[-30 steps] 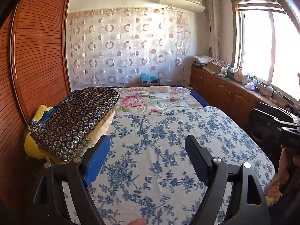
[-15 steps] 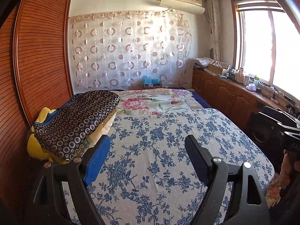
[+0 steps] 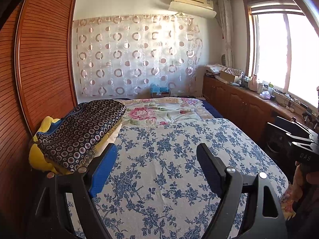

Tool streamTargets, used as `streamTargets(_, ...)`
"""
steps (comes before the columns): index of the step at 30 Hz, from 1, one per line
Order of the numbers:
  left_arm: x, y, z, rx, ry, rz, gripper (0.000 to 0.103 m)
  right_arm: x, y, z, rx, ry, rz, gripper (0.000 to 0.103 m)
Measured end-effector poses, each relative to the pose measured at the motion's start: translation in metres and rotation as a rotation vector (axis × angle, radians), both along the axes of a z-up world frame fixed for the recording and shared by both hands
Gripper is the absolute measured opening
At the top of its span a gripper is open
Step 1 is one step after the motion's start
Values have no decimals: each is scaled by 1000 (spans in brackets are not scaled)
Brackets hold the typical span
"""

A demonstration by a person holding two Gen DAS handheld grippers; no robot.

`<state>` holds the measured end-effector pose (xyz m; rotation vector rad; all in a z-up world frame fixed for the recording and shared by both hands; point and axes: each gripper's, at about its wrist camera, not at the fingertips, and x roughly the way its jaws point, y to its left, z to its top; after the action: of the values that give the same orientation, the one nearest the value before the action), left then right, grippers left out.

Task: Fold small clothes

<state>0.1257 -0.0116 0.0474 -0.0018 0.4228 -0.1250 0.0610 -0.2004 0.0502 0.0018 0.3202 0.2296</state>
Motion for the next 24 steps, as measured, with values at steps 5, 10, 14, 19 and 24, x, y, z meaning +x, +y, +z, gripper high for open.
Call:
streamTargets(5, -2, -2, 2, 0, -8, -3, 82, 3, -6, 2, 5, 1, 2, 82)
streamTargets(10, -3, -2, 3, 2, -8, -3, 82, 3, -9, 2, 5, -1, 4, 82)
streamTargets(14, -3, -3, 2, 1, -7, -2, 82, 3, -10, 2, 6, -1, 5, 82)
streamTargets(19, -3, -3, 2, 1, -8, -2, 82, 2, -10, 1, 6, -2, 8, 82)
streamTargets(24, -3, -4, 2, 1, -8, -2, 82, 2, -10, 1, 5, -3, 8, 82)
